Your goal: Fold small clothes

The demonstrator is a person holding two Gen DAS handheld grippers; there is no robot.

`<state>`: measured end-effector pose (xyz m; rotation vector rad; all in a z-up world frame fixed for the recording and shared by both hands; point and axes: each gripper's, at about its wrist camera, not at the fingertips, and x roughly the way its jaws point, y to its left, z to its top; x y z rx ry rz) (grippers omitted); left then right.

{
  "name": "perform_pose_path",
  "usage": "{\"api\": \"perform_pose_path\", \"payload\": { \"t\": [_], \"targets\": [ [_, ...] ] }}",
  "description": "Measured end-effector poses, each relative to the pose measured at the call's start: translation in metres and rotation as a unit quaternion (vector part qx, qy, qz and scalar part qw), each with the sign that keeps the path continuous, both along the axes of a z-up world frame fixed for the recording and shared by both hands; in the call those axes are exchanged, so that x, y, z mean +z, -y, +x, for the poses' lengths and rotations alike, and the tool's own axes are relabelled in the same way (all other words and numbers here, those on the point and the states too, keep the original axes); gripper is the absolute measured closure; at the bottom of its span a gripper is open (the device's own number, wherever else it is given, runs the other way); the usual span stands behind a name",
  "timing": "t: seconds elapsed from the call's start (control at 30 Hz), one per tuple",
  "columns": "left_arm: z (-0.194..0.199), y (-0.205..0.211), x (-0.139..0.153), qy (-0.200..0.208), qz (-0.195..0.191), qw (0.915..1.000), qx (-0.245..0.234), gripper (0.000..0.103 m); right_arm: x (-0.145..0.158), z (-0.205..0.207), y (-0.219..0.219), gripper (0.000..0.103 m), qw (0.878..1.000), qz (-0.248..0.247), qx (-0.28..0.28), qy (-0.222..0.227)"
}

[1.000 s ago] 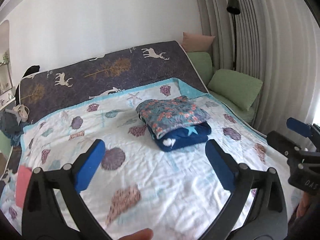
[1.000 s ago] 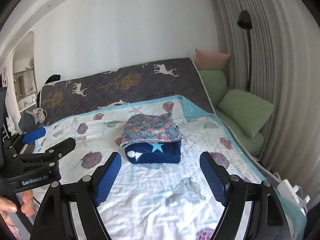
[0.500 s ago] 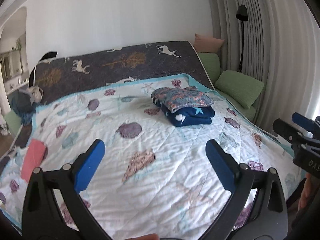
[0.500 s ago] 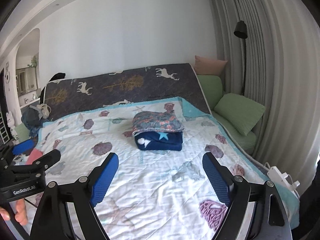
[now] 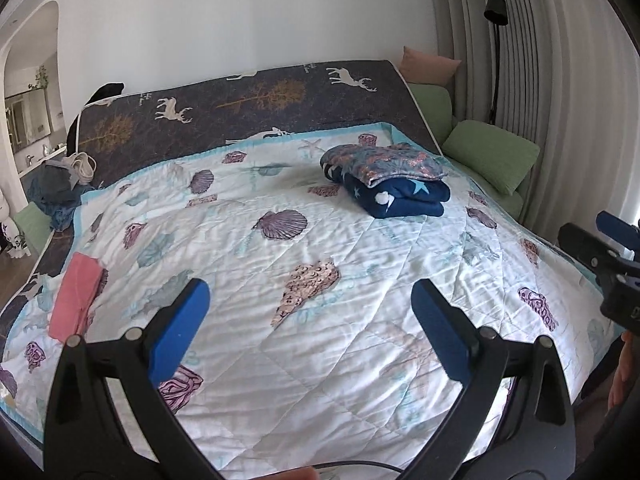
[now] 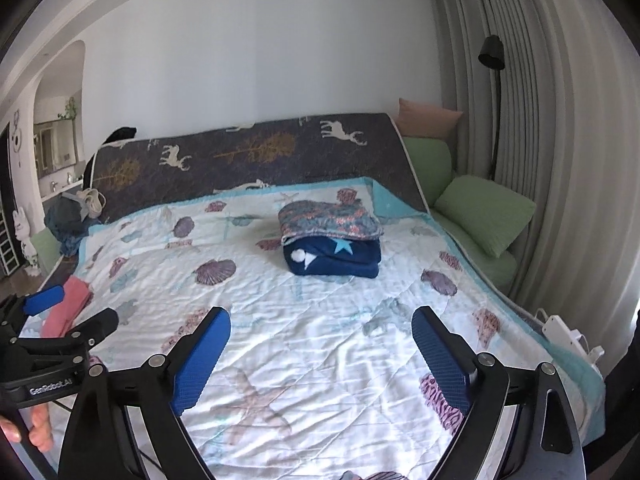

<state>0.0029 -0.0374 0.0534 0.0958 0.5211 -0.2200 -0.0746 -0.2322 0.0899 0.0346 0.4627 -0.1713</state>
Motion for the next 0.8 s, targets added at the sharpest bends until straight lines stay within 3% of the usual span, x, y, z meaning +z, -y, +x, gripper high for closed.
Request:
{"api": "perform_pose_path", "payload": {
  "t": [0.2, 0.8],
  "targets": [
    [0.002, -0.006, -0.005, -0.002, 0.004, 0.9999, 0.011, 0.003, -0.006, 0.012, -0.01, 0.009, 1.0, -0.012, 0.011, -0.014],
    [0.002, -0.003, -0.005, -0.001, 0.004, 1.0, 0.005, 0.003, -0.013, 0.027, -0.006, 0.008, 1.0, 0.014, 0.016, -0.021]
  ]
}}
